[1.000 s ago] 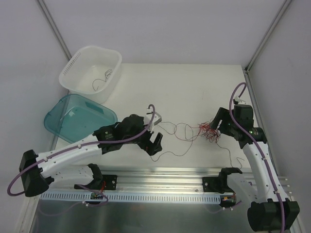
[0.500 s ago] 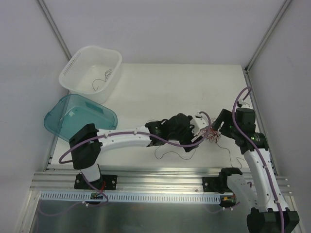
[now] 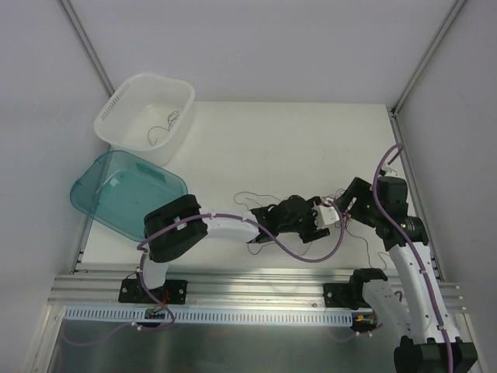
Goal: Untangle the cables
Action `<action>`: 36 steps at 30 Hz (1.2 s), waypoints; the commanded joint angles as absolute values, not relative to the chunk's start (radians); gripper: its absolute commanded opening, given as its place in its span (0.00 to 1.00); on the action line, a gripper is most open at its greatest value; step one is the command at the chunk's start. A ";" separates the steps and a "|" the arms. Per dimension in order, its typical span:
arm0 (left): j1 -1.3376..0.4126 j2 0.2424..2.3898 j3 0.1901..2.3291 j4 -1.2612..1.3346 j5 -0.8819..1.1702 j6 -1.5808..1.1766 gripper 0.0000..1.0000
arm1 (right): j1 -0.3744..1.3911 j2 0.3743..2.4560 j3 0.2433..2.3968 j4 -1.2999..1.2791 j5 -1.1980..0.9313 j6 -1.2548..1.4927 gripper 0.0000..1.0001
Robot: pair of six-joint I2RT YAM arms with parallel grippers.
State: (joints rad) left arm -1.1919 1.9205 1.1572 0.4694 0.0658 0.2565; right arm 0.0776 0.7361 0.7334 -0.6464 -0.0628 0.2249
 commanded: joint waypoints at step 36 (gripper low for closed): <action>-1.149 1.806 0.873 0.716 -0.046 0.048 0.00 | 0.222 0.948 0.621 -0.397 -0.084 0.310 0.74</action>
State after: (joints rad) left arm -1.1542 1.8988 0.9043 0.6952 -0.0841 0.1535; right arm 0.1772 0.9096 0.6212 -0.5007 -0.0917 0.2672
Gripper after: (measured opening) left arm 0.008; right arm 0.743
